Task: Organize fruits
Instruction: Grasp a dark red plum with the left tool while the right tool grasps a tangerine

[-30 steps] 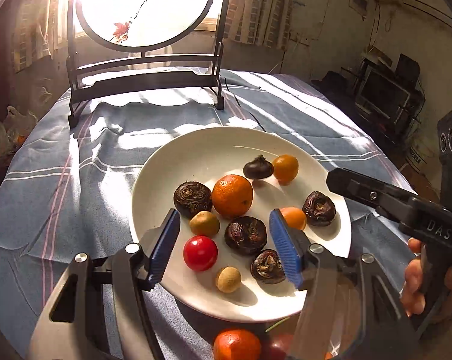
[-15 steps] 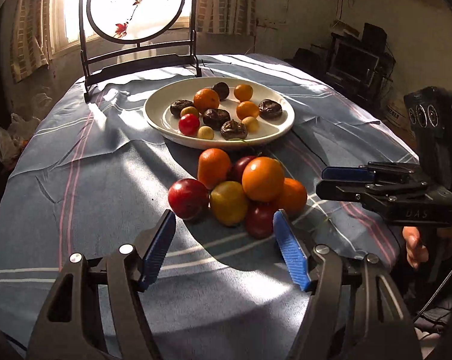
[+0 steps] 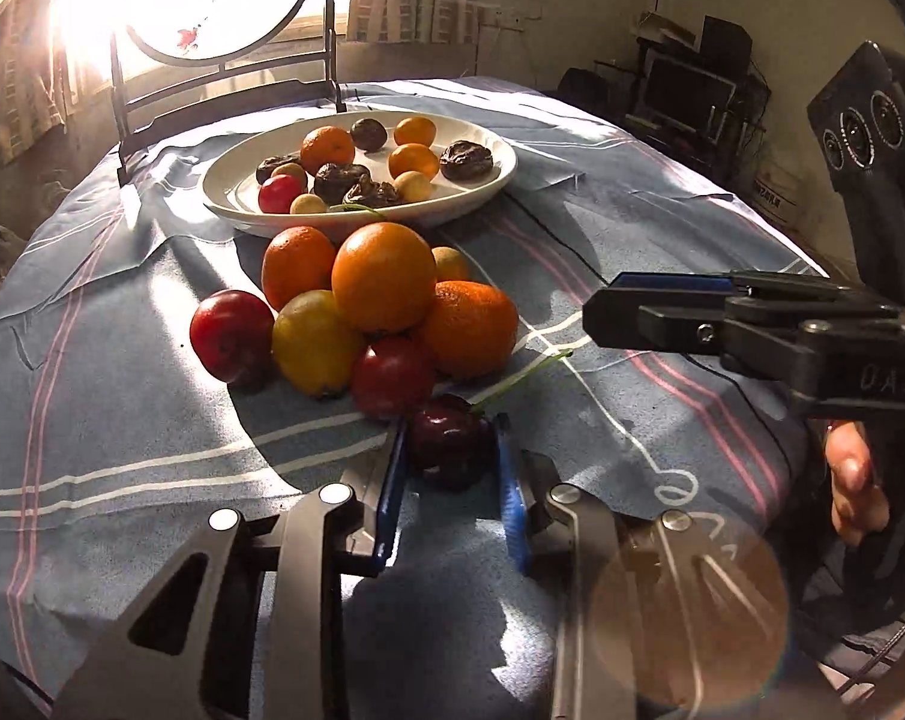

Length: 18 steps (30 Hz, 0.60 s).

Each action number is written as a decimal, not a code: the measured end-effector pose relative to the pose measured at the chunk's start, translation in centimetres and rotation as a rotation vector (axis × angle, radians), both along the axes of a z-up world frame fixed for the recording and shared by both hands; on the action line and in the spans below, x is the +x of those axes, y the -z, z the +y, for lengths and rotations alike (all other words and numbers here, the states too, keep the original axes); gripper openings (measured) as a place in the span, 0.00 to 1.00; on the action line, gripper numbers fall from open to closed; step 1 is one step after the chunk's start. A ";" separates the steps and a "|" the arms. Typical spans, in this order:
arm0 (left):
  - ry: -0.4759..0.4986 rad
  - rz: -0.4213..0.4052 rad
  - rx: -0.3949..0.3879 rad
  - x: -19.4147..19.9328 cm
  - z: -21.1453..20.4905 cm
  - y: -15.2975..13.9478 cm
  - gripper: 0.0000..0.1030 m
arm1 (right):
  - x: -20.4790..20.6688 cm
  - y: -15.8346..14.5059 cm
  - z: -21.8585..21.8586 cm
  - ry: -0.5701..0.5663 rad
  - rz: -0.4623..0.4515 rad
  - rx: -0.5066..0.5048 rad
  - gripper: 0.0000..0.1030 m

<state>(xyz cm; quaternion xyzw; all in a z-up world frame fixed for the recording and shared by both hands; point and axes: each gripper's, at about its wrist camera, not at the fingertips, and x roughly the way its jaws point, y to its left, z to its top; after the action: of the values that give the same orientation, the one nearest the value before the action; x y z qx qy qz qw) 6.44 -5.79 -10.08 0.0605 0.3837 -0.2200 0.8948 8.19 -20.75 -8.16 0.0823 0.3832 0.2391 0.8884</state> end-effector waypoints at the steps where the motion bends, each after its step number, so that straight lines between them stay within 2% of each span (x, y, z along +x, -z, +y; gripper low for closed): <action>1: -0.002 -0.011 -0.005 -0.3 0.3 -0.4 0.26 | 0.2 0.1 0.3 -0.007 0.003 -0.003 0.39; 6: -0.022 -0.048 -0.015 -1.8 2.1 -2.2 0.26 | 1.8 0.4 2.1 -0.022 0.013 -0.025 0.39; 13: -0.072 -0.066 -0.041 -2.2 4.2 -3.2 0.26 | 4.5 1.7 3.5 -0.026 0.101 -0.007 0.44; 18: -0.089 -0.058 -0.050 -1.7 4.8 -3.0 0.26 | 3.7 1.2 2.4 0.001 0.067 0.023 0.41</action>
<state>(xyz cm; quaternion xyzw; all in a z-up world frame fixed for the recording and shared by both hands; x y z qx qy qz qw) 4.75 -0.98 -7.13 0.0273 0.3542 -0.1880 0.9157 11.85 -18.30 -9.36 0.1007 0.4097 0.2399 0.8743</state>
